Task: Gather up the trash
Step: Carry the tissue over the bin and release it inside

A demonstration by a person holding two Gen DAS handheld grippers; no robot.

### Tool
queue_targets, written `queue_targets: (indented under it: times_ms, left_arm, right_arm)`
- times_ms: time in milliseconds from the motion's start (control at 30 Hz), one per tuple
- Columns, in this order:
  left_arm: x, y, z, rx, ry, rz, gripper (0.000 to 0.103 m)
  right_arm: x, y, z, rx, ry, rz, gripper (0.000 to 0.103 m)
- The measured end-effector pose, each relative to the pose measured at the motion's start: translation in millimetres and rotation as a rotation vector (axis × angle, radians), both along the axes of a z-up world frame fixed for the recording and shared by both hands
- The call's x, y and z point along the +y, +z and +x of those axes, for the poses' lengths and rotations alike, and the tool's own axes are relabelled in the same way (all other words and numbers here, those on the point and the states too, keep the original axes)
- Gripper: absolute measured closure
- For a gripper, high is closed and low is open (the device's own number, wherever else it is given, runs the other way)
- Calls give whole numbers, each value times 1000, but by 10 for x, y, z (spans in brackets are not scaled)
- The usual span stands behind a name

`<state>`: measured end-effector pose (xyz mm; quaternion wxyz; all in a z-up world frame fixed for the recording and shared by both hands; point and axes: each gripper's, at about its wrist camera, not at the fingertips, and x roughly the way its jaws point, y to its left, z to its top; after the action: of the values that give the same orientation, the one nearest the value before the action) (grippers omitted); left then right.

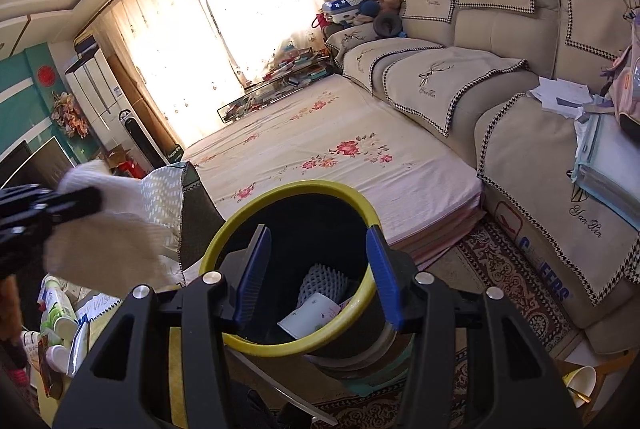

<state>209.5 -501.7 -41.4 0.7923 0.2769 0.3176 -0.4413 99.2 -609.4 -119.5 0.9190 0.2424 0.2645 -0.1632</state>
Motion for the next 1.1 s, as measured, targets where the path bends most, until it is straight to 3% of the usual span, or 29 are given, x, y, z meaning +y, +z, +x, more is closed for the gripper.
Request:
queue_targets:
  times_ms: [133, 200, 233, 300, 433, 500, 633, 900, 1100]
  left_arm:
    - [-338, -319, 120, 30, 21, 47, 98]
    - [-454, -472, 180, 37, 48, 57, 92]
    - [-444, -531, 197, 37, 61, 62, 85]
    - [-501, -633, 239, 31, 92, 63, 41]
    - [-454, -714, 309, 21, 123, 53, 33]
    - [-447, -730, 330, 40, 126, 49, 17]
    - [-407, -739, 361, 79, 111, 41, 13]
    - [-467, -841, 488, 285, 78, 87, 11]
    - [-499, -1135, 691, 562, 155, 182, 5]
  right_arm:
    - [-100, -27, -52, -2, -12, 7, 54]
    - [-142, -31, -85, -7, -20, 12, 54]
    - [-167, -33, -98, -8, -25, 15, 54]
    - [-214, -36, -136, -10, -41, 15, 53]
    - [-245, -44, -186, -13, -51, 21, 53]
    - [-248, -37, -200, -15, -48, 21, 53]
    - [-228, -21, -195, -19, -38, 23, 53]
    - [-220, 30, -255, -42, -57, 22, 53]
    - [-283, 35, -304, -53, -77, 32, 52]
